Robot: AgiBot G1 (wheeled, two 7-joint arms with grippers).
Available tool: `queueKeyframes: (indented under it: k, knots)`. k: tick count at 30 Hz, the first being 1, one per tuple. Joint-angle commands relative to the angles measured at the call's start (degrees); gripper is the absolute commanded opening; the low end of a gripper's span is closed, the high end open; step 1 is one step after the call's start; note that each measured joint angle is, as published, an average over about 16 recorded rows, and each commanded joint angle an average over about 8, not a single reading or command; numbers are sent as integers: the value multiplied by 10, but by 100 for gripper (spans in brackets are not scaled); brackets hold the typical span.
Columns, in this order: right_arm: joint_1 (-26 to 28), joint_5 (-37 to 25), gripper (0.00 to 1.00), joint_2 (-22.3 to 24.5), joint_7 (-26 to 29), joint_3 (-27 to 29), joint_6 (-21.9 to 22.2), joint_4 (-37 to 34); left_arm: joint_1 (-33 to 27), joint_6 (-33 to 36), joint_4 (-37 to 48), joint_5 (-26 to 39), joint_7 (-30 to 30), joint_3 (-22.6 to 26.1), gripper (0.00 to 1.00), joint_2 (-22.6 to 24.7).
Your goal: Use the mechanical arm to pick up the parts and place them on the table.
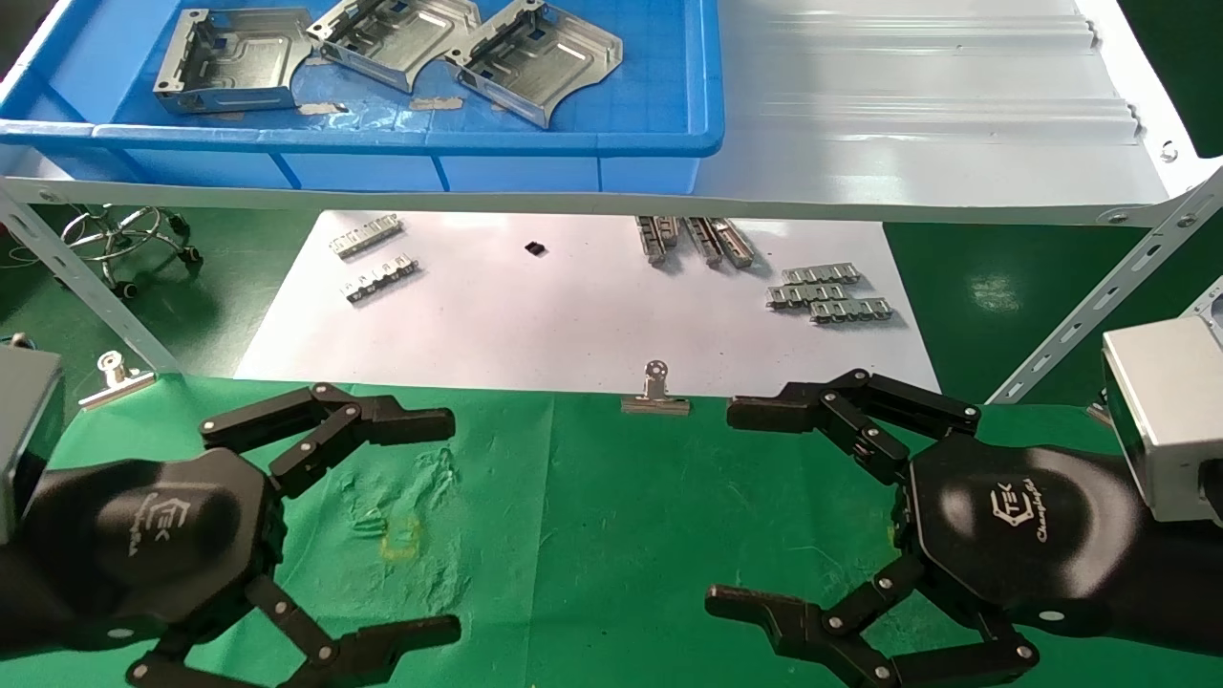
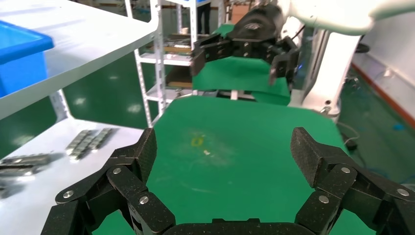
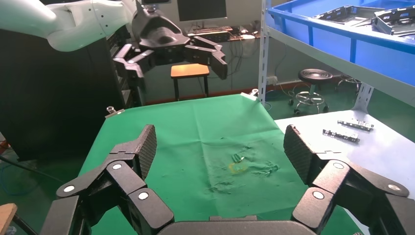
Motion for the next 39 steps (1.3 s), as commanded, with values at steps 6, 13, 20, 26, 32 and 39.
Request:
queueKeyframes:
  k: [6, 13, 20, 26, 32, 39]
  knots:
    - [0, 0, 0, 0, 0, 0, 0, 0, -27, -30, 32, 9, 12, -2, 100, 29]
    - [0, 0, 0, 0, 0, 0, 0, 0, -92, -63, 97, 33, 29, 3, 100, 74]
    - [0, 0, 0, 0, 0, 0, 0, 0, -198, -115, 196, 98, 45, 25, 100, 121]
    - [0, 0, 0, 0, 0, 0, 0, 0, -296, -158, 298, 171, 37, 57, 100, 148]
    - [0, 0, 0, 0, 0, 0, 0, 0, -377, -189, 385, 237, 16, 89, 100, 165]
    - [0, 0, 0, 0, 0, 0, 0, 0, -441, -228, 472, 285, -3, 112, 100, 181]
